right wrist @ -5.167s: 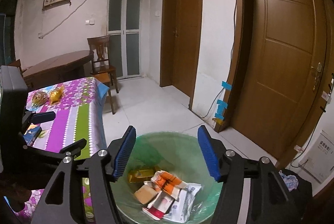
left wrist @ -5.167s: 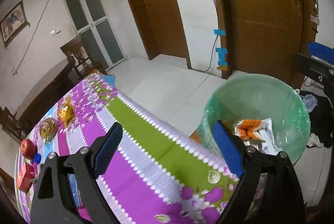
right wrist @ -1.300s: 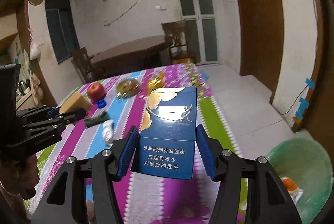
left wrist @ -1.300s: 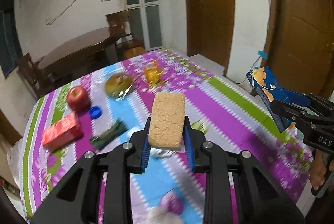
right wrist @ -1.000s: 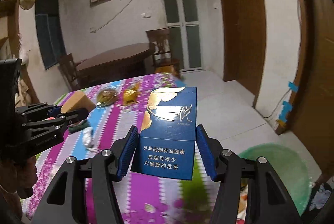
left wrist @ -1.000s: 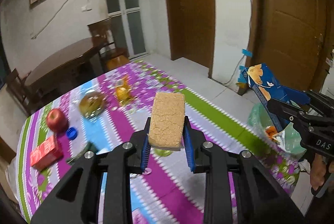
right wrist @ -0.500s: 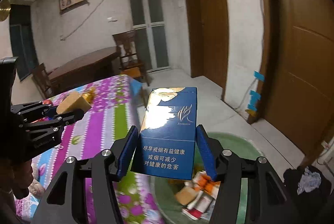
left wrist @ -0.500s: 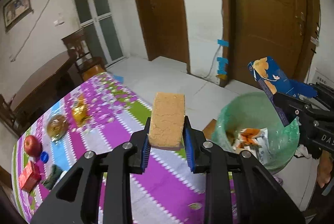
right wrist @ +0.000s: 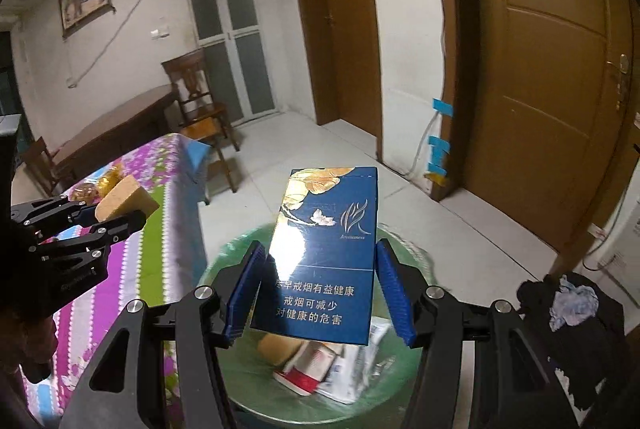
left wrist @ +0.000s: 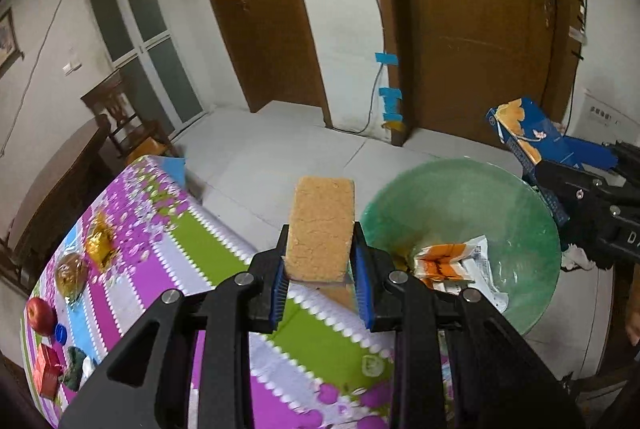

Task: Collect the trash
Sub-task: 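Carry the blue box and tan sponge block over the green bin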

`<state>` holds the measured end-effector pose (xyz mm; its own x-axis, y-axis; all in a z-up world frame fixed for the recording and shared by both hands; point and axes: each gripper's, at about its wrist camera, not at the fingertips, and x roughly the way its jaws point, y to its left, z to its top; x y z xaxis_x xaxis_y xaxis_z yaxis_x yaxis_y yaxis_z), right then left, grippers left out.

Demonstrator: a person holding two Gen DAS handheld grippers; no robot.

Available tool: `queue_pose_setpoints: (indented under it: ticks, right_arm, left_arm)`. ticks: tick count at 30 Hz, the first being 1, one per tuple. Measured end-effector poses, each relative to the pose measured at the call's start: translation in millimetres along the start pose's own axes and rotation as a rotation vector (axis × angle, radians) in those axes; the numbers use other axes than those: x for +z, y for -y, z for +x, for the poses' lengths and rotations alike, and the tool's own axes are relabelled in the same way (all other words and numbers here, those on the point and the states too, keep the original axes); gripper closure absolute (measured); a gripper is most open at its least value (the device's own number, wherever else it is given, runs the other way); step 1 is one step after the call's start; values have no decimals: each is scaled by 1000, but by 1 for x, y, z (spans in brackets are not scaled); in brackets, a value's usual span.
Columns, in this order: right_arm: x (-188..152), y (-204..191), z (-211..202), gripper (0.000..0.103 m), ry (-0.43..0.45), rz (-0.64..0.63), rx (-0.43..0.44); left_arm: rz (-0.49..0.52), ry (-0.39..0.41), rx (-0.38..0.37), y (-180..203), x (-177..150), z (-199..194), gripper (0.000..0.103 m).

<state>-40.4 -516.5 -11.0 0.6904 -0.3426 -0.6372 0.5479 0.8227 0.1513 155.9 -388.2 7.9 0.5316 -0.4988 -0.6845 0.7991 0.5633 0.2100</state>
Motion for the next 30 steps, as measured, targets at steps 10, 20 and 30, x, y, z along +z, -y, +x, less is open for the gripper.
queue_pose_setpoints:
  ticks: [10,20,30]
  right_arm:
    - [-3,12,-3,45,-17,-8,-44]
    - [-5,6,6,45,-76,-26,-54]
    - [-9,8,19,45,-150,-23,-24]
  left_arm:
    - [65,-27,-20,33,7,20,76]
    - [119,-70,-45,55,6,42,76]
    - [165,-109,-80,72,0,58,76]
